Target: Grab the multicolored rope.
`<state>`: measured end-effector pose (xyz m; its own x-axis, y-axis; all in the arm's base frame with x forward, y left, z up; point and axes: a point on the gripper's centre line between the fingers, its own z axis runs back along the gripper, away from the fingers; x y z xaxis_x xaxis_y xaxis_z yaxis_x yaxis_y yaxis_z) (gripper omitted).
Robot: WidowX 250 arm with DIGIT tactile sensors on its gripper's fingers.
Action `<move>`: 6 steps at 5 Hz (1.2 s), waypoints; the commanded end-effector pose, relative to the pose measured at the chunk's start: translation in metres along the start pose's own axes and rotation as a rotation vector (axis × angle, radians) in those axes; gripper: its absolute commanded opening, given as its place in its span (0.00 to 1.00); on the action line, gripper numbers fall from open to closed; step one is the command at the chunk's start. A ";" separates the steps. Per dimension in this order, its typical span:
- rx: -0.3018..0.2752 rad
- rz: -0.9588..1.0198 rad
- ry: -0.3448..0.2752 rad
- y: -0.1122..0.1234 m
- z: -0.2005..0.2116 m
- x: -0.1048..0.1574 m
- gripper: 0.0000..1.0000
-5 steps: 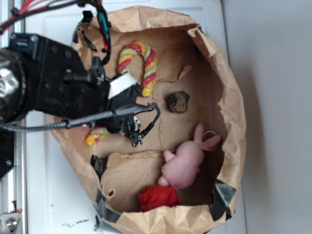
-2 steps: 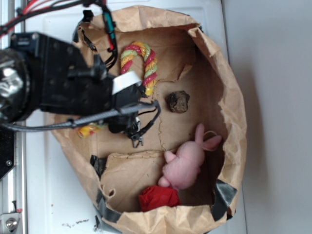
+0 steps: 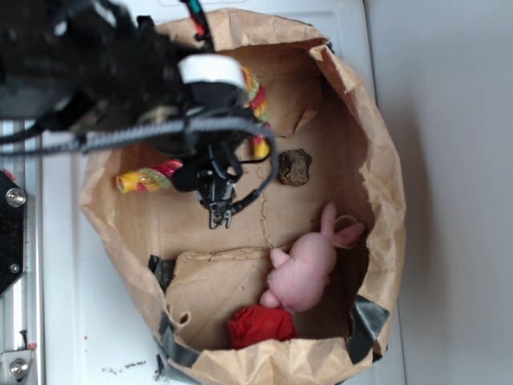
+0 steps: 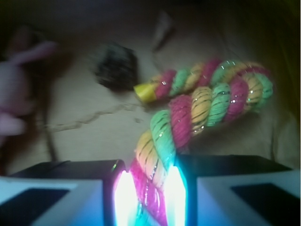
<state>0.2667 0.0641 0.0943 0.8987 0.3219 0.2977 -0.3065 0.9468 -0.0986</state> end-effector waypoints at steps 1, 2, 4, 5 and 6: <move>0.011 -0.093 -0.030 -0.012 0.058 0.016 0.00; -0.002 -0.126 -0.031 -0.023 0.080 0.012 0.00; 0.021 -0.201 -0.028 -0.049 0.103 0.009 0.00; 0.007 -0.202 -0.002 -0.055 0.107 0.014 0.00; 0.008 -0.217 -0.009 -0.060 0.106 0.018 0.00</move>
<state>0.2614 0.0156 0.1876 0.9567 0.1254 0.2628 -0.1238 0.9920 -0.0227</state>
